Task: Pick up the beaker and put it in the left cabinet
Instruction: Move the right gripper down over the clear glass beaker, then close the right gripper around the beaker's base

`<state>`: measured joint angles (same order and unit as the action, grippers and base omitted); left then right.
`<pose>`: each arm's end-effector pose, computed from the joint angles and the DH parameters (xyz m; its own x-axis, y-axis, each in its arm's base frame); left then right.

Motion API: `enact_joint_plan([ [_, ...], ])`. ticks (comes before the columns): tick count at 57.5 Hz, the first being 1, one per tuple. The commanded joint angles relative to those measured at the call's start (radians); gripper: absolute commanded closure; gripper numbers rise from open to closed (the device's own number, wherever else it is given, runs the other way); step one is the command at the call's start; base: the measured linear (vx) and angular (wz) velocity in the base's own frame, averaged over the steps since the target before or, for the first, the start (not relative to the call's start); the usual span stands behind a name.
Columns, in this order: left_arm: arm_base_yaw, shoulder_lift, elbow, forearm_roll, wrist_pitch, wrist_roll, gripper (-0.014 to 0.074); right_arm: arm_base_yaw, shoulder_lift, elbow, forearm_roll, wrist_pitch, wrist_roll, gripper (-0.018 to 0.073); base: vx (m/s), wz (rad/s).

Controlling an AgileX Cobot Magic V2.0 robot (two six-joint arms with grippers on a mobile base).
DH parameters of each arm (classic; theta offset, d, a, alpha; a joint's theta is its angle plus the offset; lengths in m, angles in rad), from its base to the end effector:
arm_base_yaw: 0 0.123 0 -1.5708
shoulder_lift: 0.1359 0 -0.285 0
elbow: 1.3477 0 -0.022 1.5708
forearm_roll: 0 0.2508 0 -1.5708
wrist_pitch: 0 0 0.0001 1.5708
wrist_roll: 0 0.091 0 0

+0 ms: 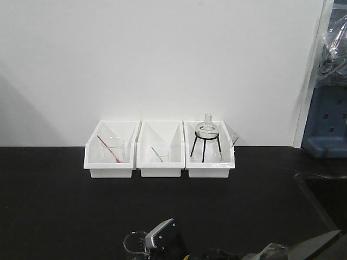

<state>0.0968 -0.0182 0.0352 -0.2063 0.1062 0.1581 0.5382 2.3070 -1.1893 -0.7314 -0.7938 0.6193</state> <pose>0.0565 0.0035 0.1928 -0.0300 -0.0502 -0.9983 -0.0765 0.9959 -0.0478 0.3559 0.2629 0.0726 -0.3679 -0.1606 -0.9159 -0.8102 0.5387 0.2310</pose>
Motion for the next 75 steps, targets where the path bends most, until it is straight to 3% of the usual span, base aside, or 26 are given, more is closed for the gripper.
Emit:
enact_joint_plan([
  [1,-0.003,-0.010,-0.018,-0.005,-0.088,-0.002,0.0603,0.001,-0.053,-0.035,0.019,-0.068,-0.008,-0.0049,0.00,0.00],
  [25,-0.003,-0.010,-0.018,-0.005,-0.088,-0.002,0.0603,0.000,-0.053,-0.035,0.171,-0.066,-0.017,-0.0011,0.00,0.00],
  [34,-0.003,-0.010,-0.018,-0.005,-0.088,-0.002,0.0603,0.000,-0.053,-0.035,0.170,-0.049,-0.016,0.0074,0.00,0.00],
  [53,-0.003,-0.010,-0.018,-0.005,-0.088,-0.002,0.0603,0.000,-0.092,-0.035,0.168,-0.019,-0.016,0.0351,0.00,0.00],
  [59,-0.003,-0.010,-0.018,-0.005,-0.088,-0.002,0.0603,0.000,-0.134,-0.035,0.168,0.040,-0.016,0.0387,0.00,0.00],
  [75,-0.003,-0.010,-0.018,-0.005,-0.088,-0.002,0.0603,-0.002,-0.270,-0.035,0.169,0.119,-0.016,0.0383,0.00,0.00],
])
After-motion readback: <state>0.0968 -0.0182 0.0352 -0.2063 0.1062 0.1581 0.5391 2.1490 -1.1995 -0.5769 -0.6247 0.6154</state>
